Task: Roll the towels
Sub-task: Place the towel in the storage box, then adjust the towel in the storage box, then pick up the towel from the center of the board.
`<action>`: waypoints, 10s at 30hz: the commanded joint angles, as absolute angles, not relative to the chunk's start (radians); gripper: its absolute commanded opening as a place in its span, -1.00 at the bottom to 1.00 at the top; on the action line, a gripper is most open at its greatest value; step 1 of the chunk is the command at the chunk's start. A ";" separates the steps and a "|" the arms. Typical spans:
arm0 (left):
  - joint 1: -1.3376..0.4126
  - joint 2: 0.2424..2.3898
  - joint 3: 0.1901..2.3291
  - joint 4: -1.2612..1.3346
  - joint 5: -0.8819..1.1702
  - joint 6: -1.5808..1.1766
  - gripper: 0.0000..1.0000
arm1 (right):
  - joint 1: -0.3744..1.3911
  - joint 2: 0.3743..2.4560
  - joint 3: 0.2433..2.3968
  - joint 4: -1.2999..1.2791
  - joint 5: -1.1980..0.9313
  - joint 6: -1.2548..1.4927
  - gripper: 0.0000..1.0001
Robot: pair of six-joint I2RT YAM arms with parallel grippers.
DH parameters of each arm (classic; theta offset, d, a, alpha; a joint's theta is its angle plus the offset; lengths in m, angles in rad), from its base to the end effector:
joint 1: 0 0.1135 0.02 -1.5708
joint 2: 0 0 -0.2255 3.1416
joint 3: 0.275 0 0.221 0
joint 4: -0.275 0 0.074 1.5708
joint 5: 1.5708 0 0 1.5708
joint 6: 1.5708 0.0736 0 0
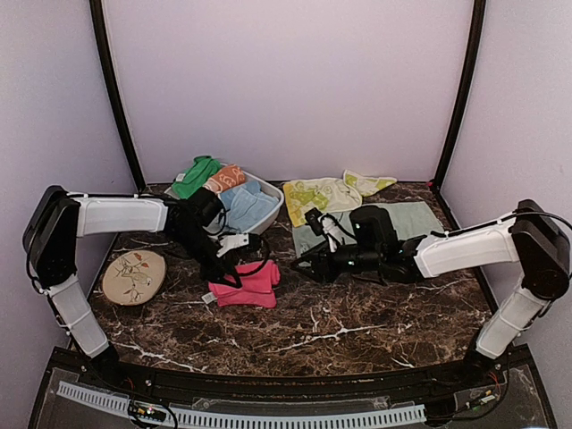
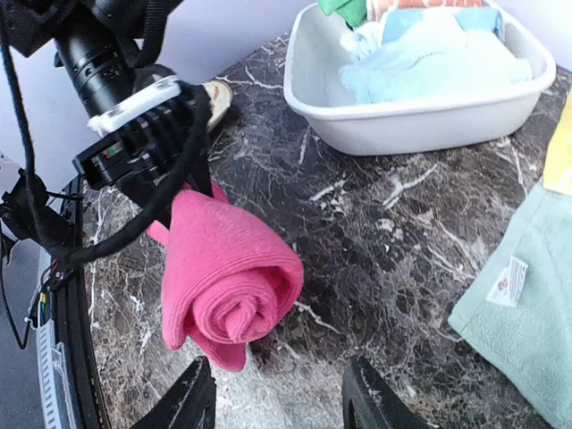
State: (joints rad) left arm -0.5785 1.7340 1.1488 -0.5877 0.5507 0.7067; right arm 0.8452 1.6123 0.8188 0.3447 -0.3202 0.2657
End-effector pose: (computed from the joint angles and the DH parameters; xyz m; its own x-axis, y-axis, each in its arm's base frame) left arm 0.2469 -0.2073 0.1425 -0.1742 0.7746 -0.6079 0.9847 0.1310 -0.1153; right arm 0.2155 0.2779 0.1669 -0.5137 -0.2035 -0.8335 -0.7911 0.4883 0.3684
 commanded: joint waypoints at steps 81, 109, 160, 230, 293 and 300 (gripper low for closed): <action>-0.171 1.687 1.329 -0.149 0.126 1.417 -1.00 | 0.715 1.459 0.675 0.348 -0.293 0.419 -0.10; -0.087 1.674 1.371 -0.034 0.343 1.553 -1.00 | 0.713 1.521 0.723 0.305 -0.339 0.447 -0.10; -0.035 1.899 1.571 -0.516 0.196 1.724 0.66 | 0.693 1.534 0.727 0.310 -0.378 0.483 -0.09; -0.019 1.558 1.460 -0.656 0.127 0.638 0.98 | 0.583 1.943 1.548 -0.217 0.181 0.251 0.94; 0.004 1.354 1.161 -0.719 0.116 0.588 0.98 | 0.527 2.331 2.324 -0.432 0.072 0.325 -1.00; 0.005 1.364 1.176 -0.735 0.114 0.571 0.98 | 0.517 2.099 2.301 -0.467 0.020 0.299 -1.00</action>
State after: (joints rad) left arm -0.0025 1.3636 1.1748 -0.7017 0.1131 0.5888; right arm 0.5079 2.2517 2.2959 -0.4801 0.0696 0.3187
